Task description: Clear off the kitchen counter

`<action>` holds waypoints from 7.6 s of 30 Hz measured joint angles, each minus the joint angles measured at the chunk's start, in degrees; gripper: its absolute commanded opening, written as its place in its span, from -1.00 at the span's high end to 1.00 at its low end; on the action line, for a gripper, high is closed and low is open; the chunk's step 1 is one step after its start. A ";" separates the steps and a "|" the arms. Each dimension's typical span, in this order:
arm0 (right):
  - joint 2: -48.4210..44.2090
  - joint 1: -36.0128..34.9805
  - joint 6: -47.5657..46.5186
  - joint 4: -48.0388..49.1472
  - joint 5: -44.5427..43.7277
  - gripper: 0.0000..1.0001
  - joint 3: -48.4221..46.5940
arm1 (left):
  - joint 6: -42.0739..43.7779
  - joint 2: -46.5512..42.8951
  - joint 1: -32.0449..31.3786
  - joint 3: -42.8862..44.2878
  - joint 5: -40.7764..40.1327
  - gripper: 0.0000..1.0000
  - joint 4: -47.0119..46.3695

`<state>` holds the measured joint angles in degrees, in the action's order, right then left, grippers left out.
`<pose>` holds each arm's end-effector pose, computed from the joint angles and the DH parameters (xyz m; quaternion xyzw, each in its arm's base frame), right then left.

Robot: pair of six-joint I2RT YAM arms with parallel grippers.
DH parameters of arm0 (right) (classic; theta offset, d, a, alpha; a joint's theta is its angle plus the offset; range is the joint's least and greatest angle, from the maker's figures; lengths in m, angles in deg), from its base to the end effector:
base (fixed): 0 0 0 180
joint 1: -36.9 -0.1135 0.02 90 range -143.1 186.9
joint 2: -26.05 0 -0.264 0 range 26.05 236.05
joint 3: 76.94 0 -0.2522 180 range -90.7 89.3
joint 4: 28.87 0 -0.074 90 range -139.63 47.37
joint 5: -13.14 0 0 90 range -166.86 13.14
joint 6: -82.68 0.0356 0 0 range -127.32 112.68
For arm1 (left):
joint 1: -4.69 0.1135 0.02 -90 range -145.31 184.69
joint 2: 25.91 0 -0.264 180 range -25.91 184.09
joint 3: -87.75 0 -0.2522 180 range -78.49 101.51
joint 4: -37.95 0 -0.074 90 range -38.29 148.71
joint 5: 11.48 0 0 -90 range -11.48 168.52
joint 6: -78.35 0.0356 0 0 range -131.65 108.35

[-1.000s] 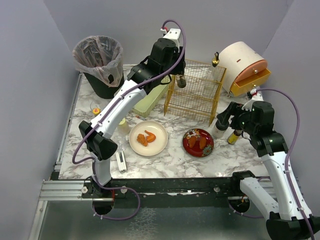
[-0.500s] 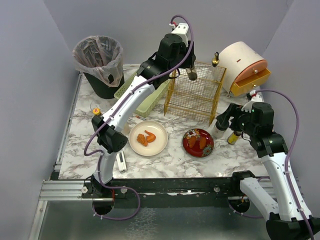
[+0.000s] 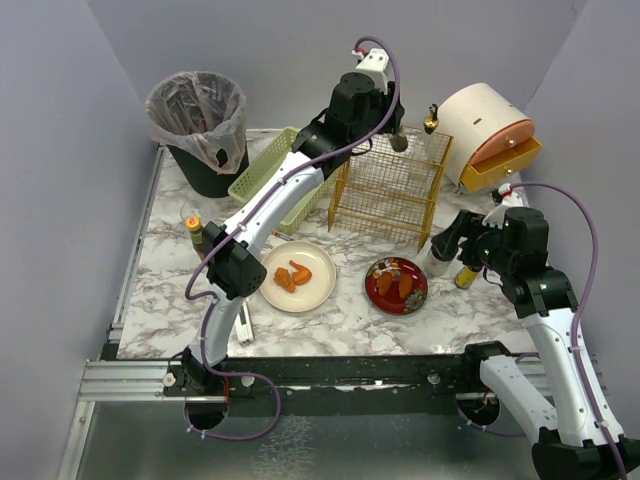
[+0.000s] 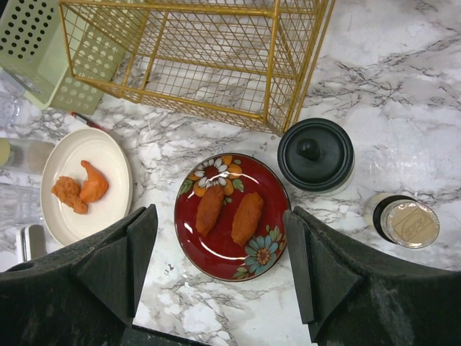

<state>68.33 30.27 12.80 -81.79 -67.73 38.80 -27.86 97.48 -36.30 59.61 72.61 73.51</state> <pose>0.1505 0.0232 0.3294 0.0629 0.8659 0.1810 0.4620 0.3765 -0.3223 0.4406 0.1273 0.7384 -0.2826 0.5990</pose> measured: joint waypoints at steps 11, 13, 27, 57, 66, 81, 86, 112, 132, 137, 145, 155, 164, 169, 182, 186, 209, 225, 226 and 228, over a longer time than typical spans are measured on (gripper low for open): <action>0.00 0.00 0.00 -0.02 0.94 -0.54 0.00 | 1.70 3.93 0.02 0.11 0.00 0.50 -3.10; 0.02 0.00 0.00 0.00 1.05 -0.54 0.02 | 1.90 4.92 0.04 0.11 0.02 0.49 -3.50; 0.00 0.00 -0.02 0.02 2.47 -0.54 0.79 | 1.92 11.19 0.22 0.11 0.33 0.40 -4.46; -0.24 0.00 -0.02 0.00 2.99 -0.55 0.81 | -0.28 15.85 0.37 0.81 2.97 -0.71 -5.84; -0.24 0.00 -0.02 0.00 2.99 -0.55 0.81 | -0.24 14.75 0.37 0.81 2.89 -0.73 -4.83; 2.05 0.00 0.61 2.40 2.93 -0.59 -0.37 | 1.31 -12.55 0.37 -16.13 -4.37 -0.96 -2.43; 2.47 0.00 0.39 3.89 2.27 -0.61 -0.81 | 1.25 -25.18 0.96 -29.46 -9.73 -0.98 -0.83; 6.21 0.00 0.52 7.82 2.14 -0.63 4.70 | -13.40 -57.33 19.67 -63.41 -30.73 -0.96 26.47; 7.58 0.00 0.83 9.55 5.35 -0.63 5.92 | -12.09 -58.03 36.89 -75.89 -21.90 -0.94 19.54; 7.58 0.00 0.83 9.55 5.38 -0.63 5.92 | -11.74 -58.10 37.13 -75.89 -21.29 -0.90 18.51; 7.78 0.00 0.83 9.55 6.23 -0.61 6.03 | -12.07 -57.90 37.18 -77.33 -18.82 -0.78 17.99; 8.20 0.00 0.79 9.55 6.84 -0.59 6.16 | -12.04 -56.63 37.20 -78.49 -18.27 -0.49 16.70; 8.20 0.00 0.79 9.60 6.84 -0.59 6.16 | -11.87 -55.60 37.20 -81.20 -18.32 -0.22 15.28; 8.20 0.00 0.79 9.60 6.84 -0.59 6.23 | -11.80 -54.99 37.20 -81.57 -18.34 -0.01 14.27; 8.17 0.00 0.79 9.60 6.84 -0.59 6.47 | -10.56 -54.38 37.20 -81.94 -18.75 0.72 11.65; 7.85 0.00 0.79 9.57 6.82 -0.58 6.54 | -9.99 -54.90 37.20 -82.12 -18.36 0.91 11.80; 3.50 0.00 -0.26 7.65 3.26 -0.59 5.14 | -2.78 -61.88 37.29 -67.04 -11.58 1.00 21.00; 0.59 0.00 -0.24 5.97 0.24 -0.59 5.01 | -1.57 -49.03 25.66 -46.40 -5.05 1.00 24.30; 0.55 0.00 -0.24 5.97 0.13 -0.59 5.01 | -1.55 -48.17 23.98 -45.62 -5.31 1.00 24.35; 0.44 0.00 -0.26 5.95 -0.09 -0.60 4.94 | -1.79 -45.64 20.04 -43.28 -5.51 1.00 24.39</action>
<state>68.77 30.27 12.54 -75.85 -67.82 43.74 -29.65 51.85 -16.26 16.33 67.10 97.90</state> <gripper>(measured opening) 0.795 0.438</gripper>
